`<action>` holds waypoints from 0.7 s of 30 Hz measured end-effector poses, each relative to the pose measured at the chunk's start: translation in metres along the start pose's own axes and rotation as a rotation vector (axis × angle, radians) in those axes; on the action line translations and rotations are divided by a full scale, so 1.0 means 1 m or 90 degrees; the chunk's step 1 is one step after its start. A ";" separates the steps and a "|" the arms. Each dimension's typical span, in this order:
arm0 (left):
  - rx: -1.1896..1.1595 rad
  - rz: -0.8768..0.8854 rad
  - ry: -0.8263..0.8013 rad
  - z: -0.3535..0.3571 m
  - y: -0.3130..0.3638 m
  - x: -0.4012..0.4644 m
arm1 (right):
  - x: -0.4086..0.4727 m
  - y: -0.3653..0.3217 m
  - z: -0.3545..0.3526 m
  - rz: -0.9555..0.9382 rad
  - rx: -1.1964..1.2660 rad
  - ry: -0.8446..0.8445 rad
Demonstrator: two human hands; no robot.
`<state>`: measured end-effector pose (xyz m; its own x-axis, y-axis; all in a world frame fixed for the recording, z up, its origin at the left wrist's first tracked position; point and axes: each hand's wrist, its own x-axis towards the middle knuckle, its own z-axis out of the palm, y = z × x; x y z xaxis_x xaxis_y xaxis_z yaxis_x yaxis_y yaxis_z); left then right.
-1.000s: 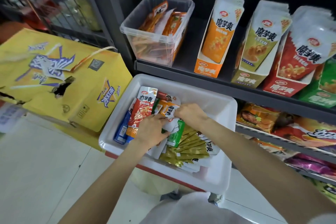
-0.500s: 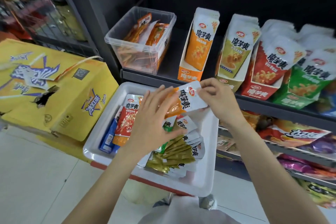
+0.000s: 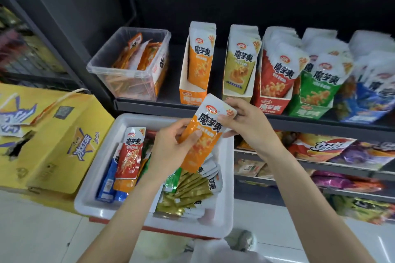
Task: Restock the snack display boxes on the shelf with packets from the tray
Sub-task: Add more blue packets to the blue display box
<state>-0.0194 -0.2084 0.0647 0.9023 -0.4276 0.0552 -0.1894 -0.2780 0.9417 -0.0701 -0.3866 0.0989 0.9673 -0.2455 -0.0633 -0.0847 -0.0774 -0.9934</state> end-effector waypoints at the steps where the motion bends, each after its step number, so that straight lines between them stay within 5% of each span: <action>1: -0.003 0.004 -0.015 0.004 0.002 0.001 | -0.002 0.000 -0.004 -0.006 -0.025 -0.007; 8: 0.036 0.093 -0.063 0.036 0.021 0.015 | -0.022 -0.001 -0.042 -0.070 -0.126 0.078; 15: 0.240 0.300 0.148 0.033 0.018 0.068 | -0.011 -0.033 -0.081 -0.219 -0.158 0.316; 21: 0.403 0.244 0.164 0.000 -0.018 0.112 | 0.078 -0.074 -0.054 -0.310 -0.219 0.317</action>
<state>0.0852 -0.2513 0.0540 0.7762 -0.4019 0.4858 -0.6207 -0.6224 0.4768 -0.0018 -0.4522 0.1723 0.7001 -0.5059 0.5040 0.1742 -0.5634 -0.8076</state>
